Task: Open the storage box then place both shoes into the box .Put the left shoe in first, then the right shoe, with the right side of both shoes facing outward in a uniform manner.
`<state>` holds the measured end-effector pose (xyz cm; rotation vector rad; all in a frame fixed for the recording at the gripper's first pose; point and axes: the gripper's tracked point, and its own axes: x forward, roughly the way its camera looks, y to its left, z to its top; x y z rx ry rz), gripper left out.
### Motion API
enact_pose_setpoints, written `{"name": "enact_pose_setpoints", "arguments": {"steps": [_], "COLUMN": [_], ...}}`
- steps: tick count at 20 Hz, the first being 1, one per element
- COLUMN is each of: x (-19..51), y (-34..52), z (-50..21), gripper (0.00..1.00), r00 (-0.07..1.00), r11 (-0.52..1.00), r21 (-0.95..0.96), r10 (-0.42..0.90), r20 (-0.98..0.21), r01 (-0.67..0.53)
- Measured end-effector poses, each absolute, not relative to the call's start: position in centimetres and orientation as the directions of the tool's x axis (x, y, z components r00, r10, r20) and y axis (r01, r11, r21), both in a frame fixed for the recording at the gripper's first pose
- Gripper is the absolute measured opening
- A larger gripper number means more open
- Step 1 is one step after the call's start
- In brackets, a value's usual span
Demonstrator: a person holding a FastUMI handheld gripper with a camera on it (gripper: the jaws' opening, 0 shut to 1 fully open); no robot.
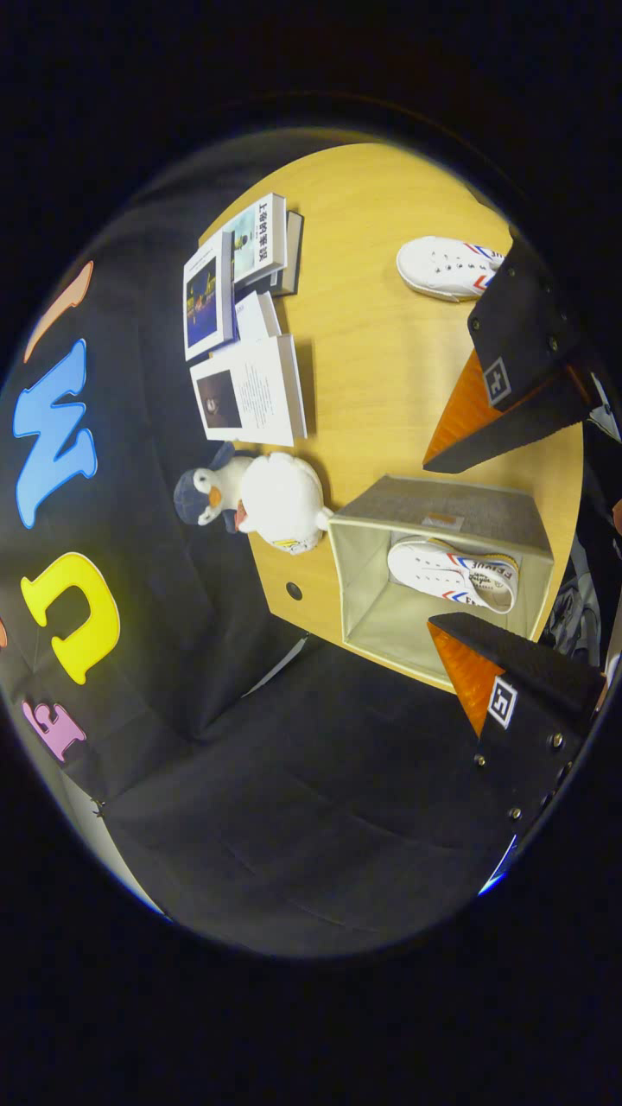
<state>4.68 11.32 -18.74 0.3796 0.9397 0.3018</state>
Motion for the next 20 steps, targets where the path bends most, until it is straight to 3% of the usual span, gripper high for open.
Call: {"name": "enact_pose_setpoints", "arguments": {"steps": [10,20], "x": [1.5,-1.9], "y": [-1.2,-11.2], "z": [-20.8,-26.7], "gripper": [0.98,0.98], "r00": [0.594,0.534], "r11": [0.935,0.963], "r21": [0.354,0.258], "r10": [0.277,0.18], "r20": [-0.755,-0.826], "r01": [0.014,0.075]}}
